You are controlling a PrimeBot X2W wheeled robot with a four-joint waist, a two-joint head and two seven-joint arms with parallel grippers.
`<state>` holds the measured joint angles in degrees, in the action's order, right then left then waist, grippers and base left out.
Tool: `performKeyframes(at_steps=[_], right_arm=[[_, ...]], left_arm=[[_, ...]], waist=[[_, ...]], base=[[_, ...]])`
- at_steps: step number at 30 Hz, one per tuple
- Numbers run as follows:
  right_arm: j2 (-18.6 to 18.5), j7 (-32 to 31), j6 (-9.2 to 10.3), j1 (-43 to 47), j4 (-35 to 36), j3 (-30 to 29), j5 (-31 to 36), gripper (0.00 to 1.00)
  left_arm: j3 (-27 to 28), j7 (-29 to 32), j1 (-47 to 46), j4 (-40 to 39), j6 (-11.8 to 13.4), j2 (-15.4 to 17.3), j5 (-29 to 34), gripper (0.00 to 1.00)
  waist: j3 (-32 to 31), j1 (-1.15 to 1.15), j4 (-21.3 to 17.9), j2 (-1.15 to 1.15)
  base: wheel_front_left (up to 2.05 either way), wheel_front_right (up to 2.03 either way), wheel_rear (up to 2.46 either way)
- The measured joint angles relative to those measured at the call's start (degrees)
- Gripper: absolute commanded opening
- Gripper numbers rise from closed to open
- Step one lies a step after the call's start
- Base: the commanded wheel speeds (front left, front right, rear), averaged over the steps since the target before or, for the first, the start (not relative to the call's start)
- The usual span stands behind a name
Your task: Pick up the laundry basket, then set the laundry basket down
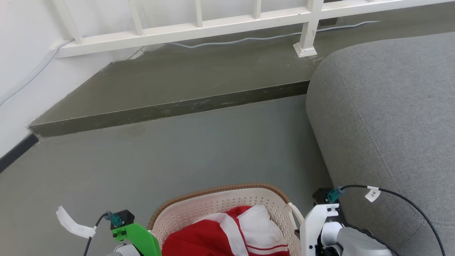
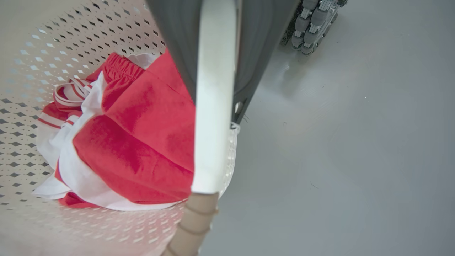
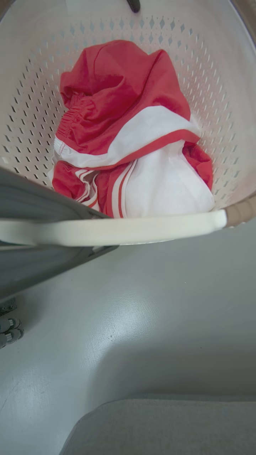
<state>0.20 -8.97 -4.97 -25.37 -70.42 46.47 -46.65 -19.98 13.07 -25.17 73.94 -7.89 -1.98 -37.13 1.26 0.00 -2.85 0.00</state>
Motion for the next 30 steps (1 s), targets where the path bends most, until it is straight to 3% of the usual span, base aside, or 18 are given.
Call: performKeyframes(at_steps=[30], right_arm=[[0.0,-0.7,0.24,0.0,-0.3,0.6,-1.3,0.0]], left_arm=[[-1.9,1.6,0.5,-0.7,0.2,0.1,-2.2,0.0]], waist=[[-0.4,0.0,0.3,0.0]], base=[[0.0,0.0,0.0]])
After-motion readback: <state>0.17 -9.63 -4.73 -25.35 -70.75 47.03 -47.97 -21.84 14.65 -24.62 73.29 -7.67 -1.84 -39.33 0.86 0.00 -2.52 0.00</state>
